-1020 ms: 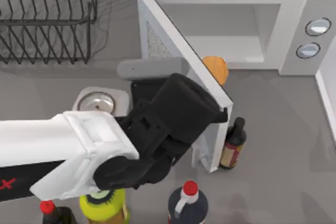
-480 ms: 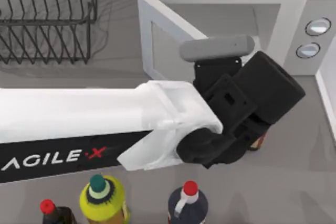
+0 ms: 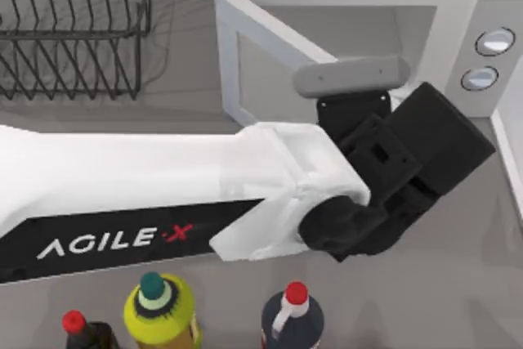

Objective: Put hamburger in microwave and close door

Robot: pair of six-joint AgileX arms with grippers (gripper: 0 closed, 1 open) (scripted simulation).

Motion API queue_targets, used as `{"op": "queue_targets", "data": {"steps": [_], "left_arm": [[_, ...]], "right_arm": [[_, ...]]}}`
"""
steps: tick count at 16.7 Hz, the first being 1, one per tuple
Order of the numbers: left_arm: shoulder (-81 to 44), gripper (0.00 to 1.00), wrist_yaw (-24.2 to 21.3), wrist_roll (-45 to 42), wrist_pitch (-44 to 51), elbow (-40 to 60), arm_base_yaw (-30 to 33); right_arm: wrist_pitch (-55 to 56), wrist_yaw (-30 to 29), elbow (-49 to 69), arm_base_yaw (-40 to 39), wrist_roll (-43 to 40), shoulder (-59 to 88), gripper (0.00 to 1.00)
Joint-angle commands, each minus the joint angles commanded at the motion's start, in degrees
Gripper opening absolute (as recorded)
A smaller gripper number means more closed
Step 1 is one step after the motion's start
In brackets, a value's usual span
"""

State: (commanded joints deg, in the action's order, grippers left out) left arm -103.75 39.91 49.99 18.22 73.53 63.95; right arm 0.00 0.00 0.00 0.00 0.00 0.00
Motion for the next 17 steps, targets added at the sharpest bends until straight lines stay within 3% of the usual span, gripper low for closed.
{"op": "queue_targets", "data": {"steps": [8,17], "left_arm": [[-15.54,0.00,2.22,4.58,8.67,23.55,4.33],[-19.88,0.00,1.40,3.13,10.31,28.55,3.31]], "right_arm": [[0.00,0.00,0.00,0.00,0.00,0.00,1.00],[0.00,0.00,0.00,0.00,0.00,0.00,1.00]]}}
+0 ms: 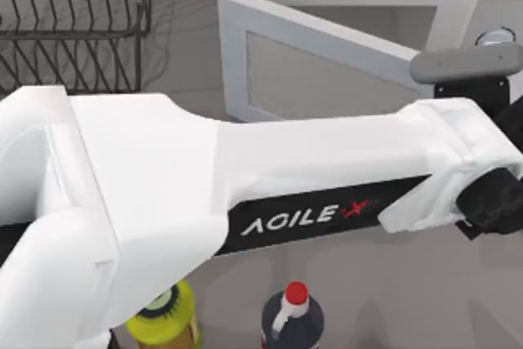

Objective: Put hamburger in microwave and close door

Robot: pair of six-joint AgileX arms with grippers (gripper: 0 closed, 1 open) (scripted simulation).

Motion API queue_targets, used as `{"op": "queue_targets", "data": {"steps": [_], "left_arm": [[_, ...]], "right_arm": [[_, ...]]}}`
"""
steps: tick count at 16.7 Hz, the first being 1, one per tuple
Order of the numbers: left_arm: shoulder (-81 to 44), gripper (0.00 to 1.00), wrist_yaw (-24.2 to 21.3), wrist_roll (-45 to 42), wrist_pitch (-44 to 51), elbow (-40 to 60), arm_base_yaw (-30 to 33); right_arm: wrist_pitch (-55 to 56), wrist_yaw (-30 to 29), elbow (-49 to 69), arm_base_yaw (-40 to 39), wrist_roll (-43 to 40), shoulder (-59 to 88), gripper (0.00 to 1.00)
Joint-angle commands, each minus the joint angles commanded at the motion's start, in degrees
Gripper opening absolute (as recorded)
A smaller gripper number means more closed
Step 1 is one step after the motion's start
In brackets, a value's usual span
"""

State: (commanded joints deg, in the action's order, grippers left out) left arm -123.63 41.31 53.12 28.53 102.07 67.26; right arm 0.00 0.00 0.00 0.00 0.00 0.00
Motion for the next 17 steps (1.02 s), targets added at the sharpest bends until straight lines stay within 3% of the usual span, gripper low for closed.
{"op": "queue_targets", "data": {"steps": [6,13,17], "left_arm": [[-8.23,0.00,-5.61,-7.72,-2.44,11.53,-8.35],[-9.92,0.00,-6.65,-8.05,-2.27,15.47,-8.51],[-17.16,0.00,-8.02,-9.50,1.84,26.44,-10.56]], "right_arm": [[0.00,0.00,0.00,0.00,0.00,0.00,1.00],[0.00,0.00,0.00,0.00,0.00,0.00,1.00],[0.00,0.00,0.00,0.00,0.00,0.00,1.00]]}}
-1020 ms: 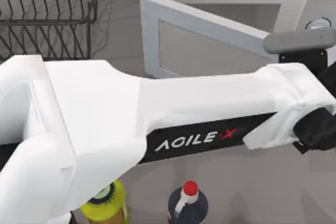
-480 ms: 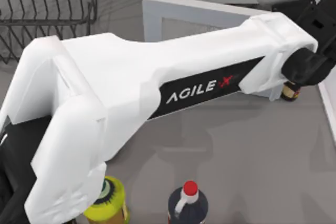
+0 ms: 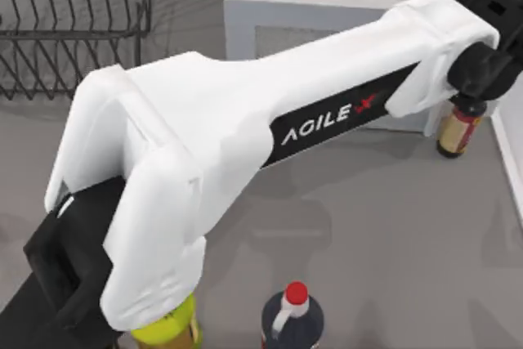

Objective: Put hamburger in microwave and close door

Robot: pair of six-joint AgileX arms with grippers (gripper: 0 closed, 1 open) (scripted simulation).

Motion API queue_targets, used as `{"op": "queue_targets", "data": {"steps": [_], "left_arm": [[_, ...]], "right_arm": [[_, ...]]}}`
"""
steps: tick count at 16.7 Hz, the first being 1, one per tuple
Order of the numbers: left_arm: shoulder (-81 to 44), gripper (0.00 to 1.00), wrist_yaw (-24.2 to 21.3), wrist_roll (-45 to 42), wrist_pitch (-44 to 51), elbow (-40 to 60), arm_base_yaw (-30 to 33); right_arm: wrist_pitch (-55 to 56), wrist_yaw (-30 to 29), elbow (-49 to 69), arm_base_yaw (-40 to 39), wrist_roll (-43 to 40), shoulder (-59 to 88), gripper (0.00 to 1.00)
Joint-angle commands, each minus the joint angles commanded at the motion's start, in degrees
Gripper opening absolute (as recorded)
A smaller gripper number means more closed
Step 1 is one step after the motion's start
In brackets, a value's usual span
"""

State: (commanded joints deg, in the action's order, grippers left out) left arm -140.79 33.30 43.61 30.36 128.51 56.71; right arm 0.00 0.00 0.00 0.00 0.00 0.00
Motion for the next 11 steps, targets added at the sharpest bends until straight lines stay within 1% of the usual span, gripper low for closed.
{"op": "queue_targets", "data": {"steps": [6,9,11], "left_arm": [[-11.02,0.00,-3.62,-2.41,6.29,22.57,-3.77],[-14.81,0.00,-4.99,-3.91,8.92,28.82,-5.43],[-15.78,0.00,-5.32,-4.28,9.48,29.94,-5.84]], "right_arm": [[0.00,0.00,0.00,0.00,0.00,0.00,1.00],[0.00,0.00,0.00,0.00,0.00,0.00,1.00],[0.00,0.00,0.00,0.00,0.00,0.00,1.00]]}}
